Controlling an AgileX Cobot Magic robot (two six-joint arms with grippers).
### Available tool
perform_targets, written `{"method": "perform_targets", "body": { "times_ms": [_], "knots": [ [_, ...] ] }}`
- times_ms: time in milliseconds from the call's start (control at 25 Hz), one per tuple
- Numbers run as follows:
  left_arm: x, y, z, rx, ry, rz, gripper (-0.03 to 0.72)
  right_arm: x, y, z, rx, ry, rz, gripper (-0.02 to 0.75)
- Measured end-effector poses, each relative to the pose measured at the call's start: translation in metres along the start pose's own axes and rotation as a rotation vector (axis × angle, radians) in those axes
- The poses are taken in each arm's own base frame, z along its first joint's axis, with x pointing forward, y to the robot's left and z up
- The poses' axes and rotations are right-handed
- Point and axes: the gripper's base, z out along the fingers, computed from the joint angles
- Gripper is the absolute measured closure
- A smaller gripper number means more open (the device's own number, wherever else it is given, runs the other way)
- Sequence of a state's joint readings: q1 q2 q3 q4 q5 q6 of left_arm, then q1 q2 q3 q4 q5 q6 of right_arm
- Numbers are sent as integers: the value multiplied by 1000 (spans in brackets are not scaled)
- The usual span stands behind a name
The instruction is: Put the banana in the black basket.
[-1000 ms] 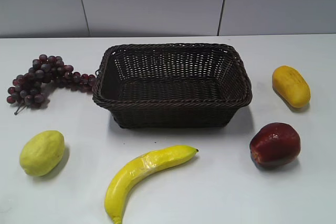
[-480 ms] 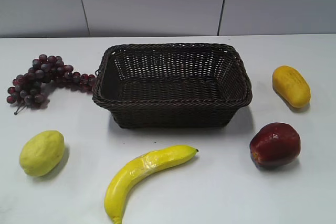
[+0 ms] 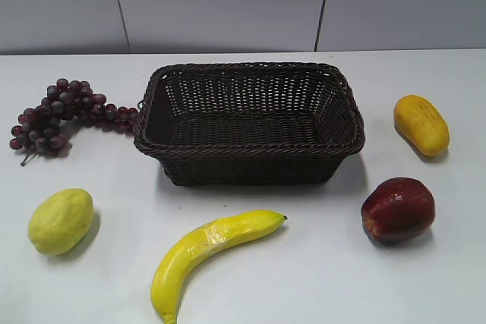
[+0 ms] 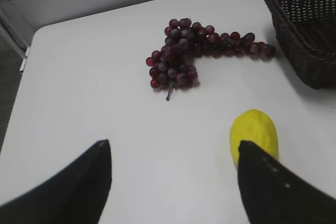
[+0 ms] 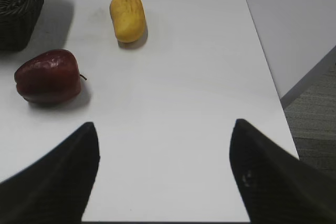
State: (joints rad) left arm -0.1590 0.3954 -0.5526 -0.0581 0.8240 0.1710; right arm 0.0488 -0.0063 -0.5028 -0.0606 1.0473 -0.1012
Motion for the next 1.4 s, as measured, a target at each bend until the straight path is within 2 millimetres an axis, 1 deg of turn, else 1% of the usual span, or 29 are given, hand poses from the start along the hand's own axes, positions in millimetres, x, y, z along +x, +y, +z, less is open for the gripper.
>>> {"method": "perform_targets", "body": {
  "times_ms": [200, 360, 480, 640, 760, 920, 1040, 1200, 1240, 1280, 1400],
  "knots": [
    [-20, -2, 40, 87, 128, 87, 189, 0, 0, 0, 0, 0, 0, 148],
    [-34, -13, 68, 199, 232, 166, 197, 0, 0, 0, 0, 0, 0, 148],
    [-45, -30, 86, 288, 283, 246, 197, 0, 0, 0, 0, 0, 0, 148],
    [-54, -66, 110, 411, 337, 354, 197, 0, 0, 0, 0, 0, 0, 148],
    [-54, -96, 128, 478, 379, 401, 197, 0, 0, 0, 0, 0, 0, 148],
    [-48, -134, 151, 541, 423, 463, 197, 0, 0, 0, 0, 0, 0, 148],
    [-42, -156, 167, 570, 472, 500, 197, 0, 0, 0, 0, 0, 0, 148],
    [-36, -181, 192, 585, 528, 541, 197, 0, 0, 0, 0, 0, 0, 148],
    [-33, -186, 201, 582, 549, 554, 197, 0, 0, 0, 0, 0, 0, 148],
    [-33, -189, 207, 577, 558, 566, 197, 0, 0, 0, 0, 0, 0, 148],
    [-22, -196, 228, 563, 607, 605, 191, 0, 0, 0, 0, 0, 0, 148]
  ]
}}
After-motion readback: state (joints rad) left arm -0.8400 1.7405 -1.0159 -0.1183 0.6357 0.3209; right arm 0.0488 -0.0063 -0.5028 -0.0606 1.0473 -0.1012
